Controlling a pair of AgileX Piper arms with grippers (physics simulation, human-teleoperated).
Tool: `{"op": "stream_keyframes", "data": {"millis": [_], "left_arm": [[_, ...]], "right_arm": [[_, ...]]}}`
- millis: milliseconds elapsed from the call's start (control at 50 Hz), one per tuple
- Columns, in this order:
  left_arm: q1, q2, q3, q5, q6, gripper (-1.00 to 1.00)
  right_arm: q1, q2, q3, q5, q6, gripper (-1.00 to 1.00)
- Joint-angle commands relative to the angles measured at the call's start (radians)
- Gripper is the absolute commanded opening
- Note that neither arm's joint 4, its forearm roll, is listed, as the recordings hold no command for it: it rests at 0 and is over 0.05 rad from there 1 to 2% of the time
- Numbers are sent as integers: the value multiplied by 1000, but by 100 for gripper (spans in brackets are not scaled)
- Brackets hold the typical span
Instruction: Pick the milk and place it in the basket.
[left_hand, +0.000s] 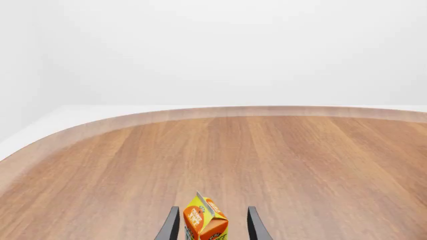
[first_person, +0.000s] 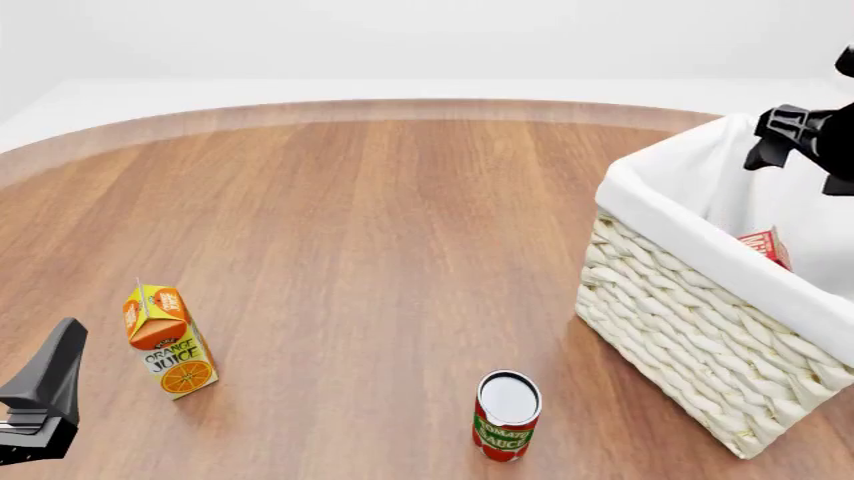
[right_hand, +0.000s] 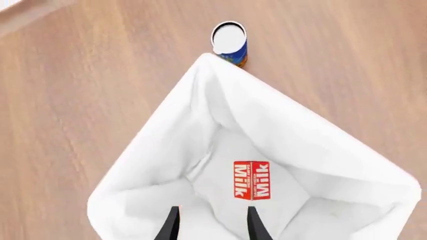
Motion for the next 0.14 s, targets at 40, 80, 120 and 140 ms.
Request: {"op": "stream_keyframes", "data": {"millis": [40, 80, 120, 140], "left_arm": [[0, 0, 0, 0, 0, 100], [0, 0, 0, 0, 0, 100], [0, 0, 0, 0, 0, 100], [0, 0, 0, 0, 0, 100]], "right_arm": [[48, -77, -66, 86, -28, 100], [52, -82, -70, 93, -30, 100], [69, -101, -83, 109, -37, 100], [82, -113, -89, 118, -37, 100]]}}
